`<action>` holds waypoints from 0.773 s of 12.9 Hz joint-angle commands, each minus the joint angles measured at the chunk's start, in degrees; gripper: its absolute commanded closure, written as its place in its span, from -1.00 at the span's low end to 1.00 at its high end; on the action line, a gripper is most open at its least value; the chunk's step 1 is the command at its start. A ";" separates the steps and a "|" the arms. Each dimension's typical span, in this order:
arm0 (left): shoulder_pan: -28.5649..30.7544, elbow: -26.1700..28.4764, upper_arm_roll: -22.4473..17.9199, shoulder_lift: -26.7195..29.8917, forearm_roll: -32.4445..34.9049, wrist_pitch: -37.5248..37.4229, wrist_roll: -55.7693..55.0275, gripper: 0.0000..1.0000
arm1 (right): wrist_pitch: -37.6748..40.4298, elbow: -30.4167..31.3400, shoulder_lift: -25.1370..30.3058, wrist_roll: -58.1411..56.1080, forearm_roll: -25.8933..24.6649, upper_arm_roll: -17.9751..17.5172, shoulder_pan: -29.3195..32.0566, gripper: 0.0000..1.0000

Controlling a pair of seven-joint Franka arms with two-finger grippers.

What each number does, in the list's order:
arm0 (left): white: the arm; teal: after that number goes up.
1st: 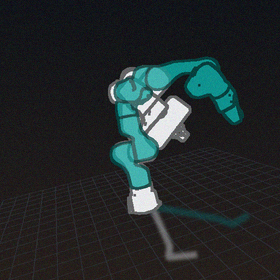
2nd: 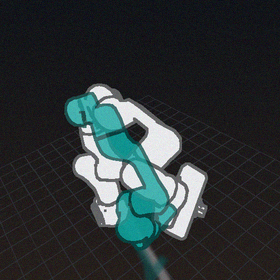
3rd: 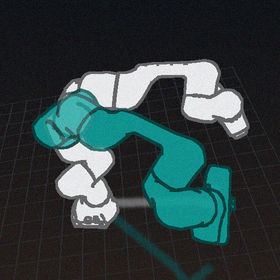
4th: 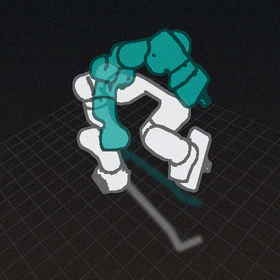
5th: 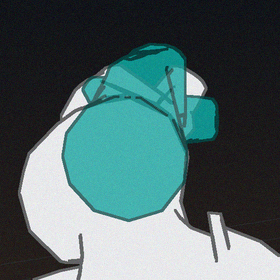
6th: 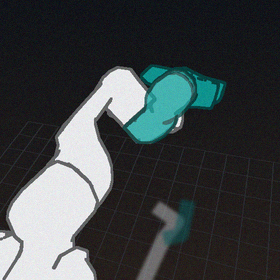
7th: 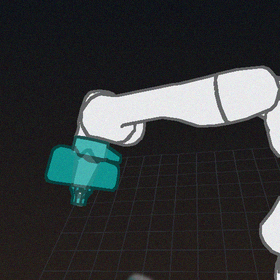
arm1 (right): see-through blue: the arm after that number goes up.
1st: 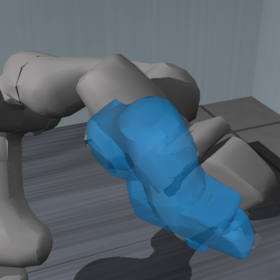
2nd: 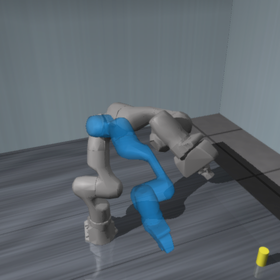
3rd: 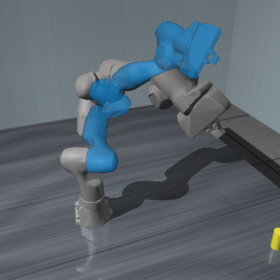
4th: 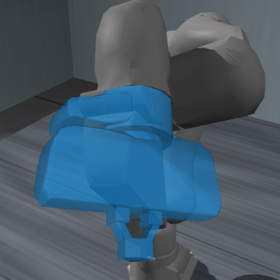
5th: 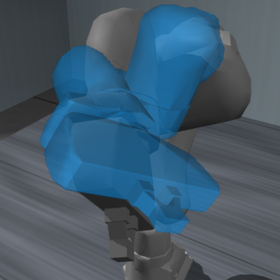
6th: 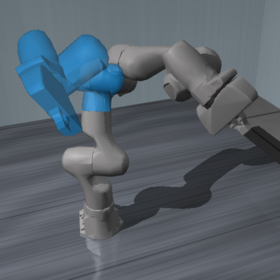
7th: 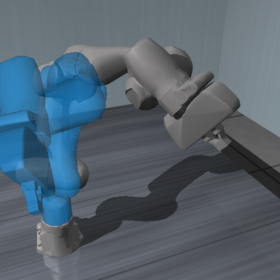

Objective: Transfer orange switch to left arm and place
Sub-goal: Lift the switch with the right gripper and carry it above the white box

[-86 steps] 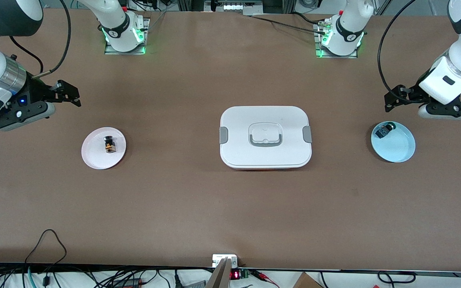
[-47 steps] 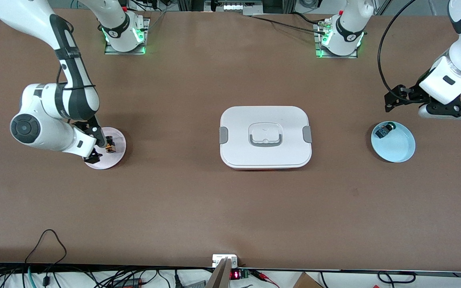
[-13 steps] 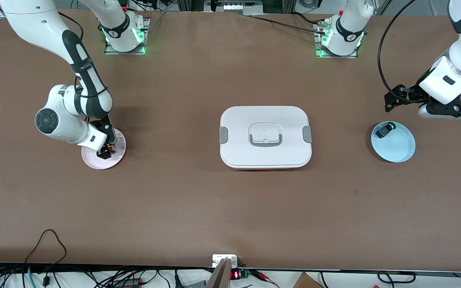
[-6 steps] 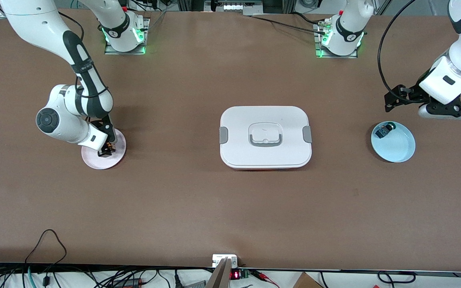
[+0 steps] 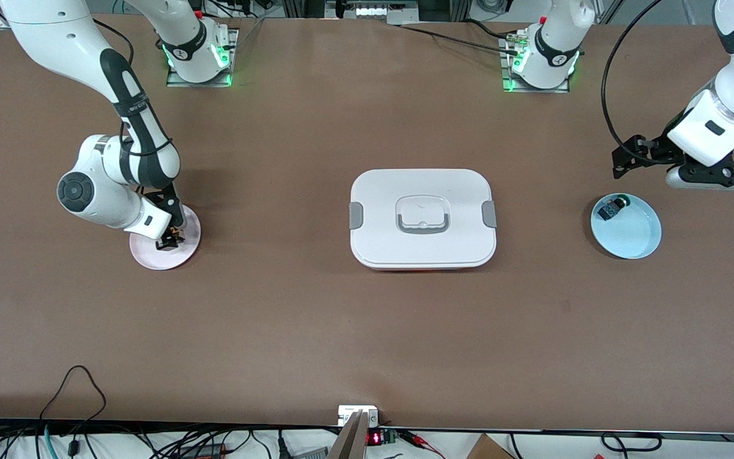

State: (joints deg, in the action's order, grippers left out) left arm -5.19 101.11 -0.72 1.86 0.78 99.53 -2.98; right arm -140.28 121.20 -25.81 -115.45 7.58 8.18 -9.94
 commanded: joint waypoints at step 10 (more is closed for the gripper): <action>-0.52 -1.27 -0.59 -0.37 -0.43 -1.35 -0.10 -1.00 | 32.78 -20.11 1.29 6.46 21.13 -8.16 -0.78 0.59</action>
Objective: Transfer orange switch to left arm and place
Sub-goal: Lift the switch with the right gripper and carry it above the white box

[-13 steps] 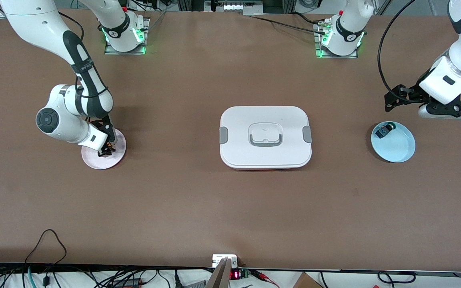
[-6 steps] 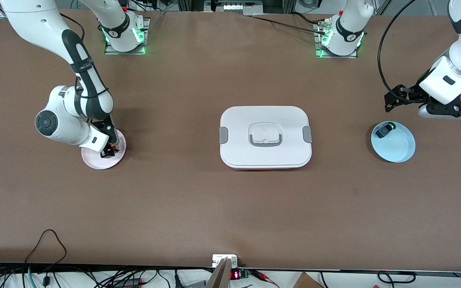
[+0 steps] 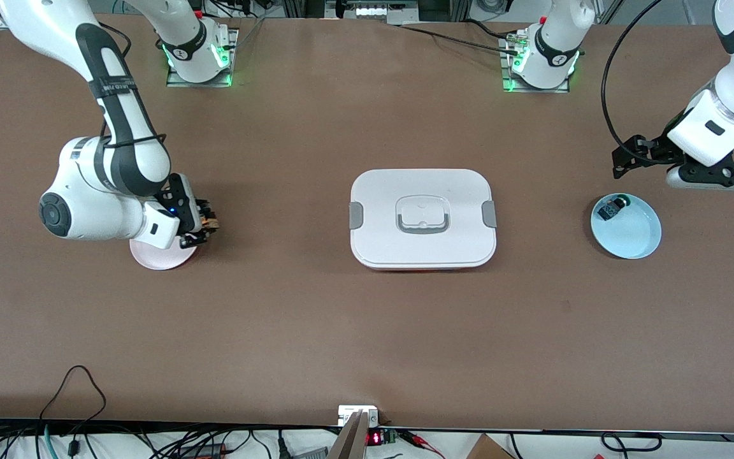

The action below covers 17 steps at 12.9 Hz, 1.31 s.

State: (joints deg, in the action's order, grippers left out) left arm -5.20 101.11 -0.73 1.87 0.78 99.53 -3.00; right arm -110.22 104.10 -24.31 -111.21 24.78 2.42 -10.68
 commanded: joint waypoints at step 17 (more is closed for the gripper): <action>0.10 -1.18 -0.68 -0.99 -7.02 -5.38 -0.51 -1.00 | -12.80 -9.44 -1.53 22.71 63.27 -9.28 -17.16 0.59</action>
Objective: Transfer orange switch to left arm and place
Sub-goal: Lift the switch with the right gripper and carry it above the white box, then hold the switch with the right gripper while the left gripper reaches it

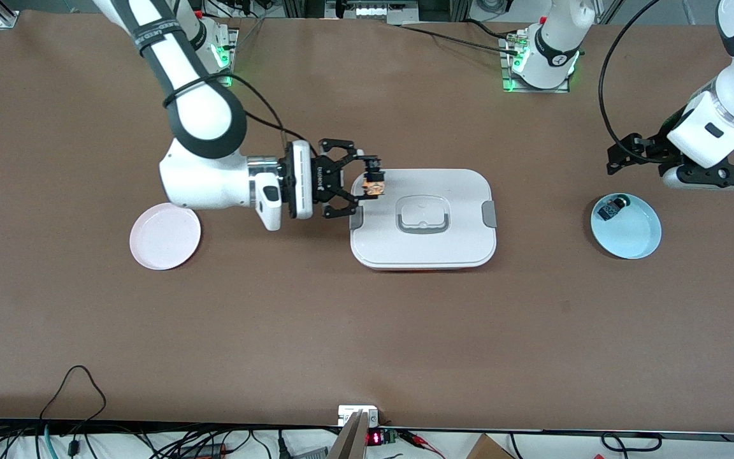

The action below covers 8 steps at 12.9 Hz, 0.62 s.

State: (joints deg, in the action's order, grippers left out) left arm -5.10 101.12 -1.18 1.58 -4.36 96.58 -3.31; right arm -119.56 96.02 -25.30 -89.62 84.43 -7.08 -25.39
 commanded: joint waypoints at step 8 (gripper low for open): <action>2.81 -0.40 -0.58 -7.98 -44.88 -9.30 0.93 -1.00 | -14.12 -4.70 -2.12 1.99 9.96 0.22 -9.50 0.59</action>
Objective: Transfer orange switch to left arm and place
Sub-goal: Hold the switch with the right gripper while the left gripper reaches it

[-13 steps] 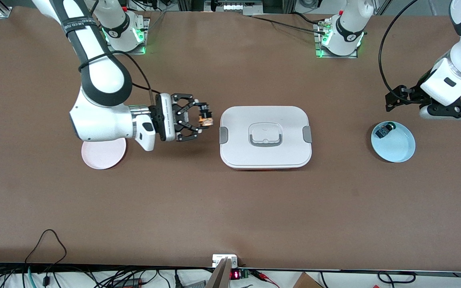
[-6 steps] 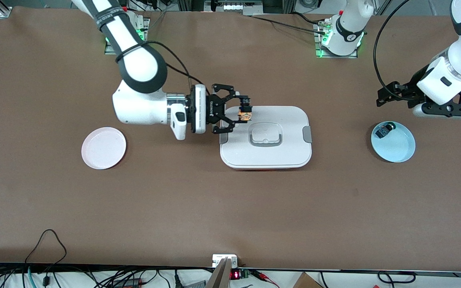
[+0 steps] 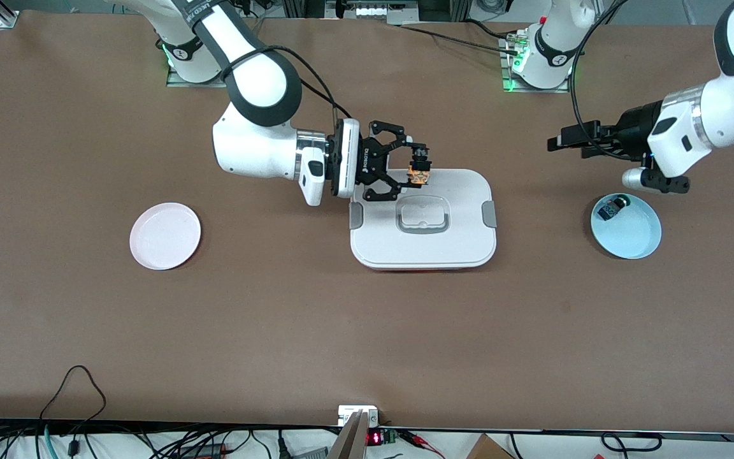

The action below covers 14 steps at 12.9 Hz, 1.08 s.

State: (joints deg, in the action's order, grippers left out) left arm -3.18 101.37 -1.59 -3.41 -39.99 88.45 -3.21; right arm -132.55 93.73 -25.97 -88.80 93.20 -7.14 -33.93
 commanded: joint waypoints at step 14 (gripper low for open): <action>-0.95 19.65 11.77 -7.40 -59.48 14.38 16.48 -1.00 | -1.13 -2.94 -1.54 -2.17 10.07 0.37 -1.84 0.59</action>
State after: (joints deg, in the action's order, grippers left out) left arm -3.98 120.04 8.23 -11.40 -96.31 100.47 11.99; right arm -133.07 92.35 -26.67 -89.81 101.82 -7.14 -34.99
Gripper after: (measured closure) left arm 0.000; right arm 0.278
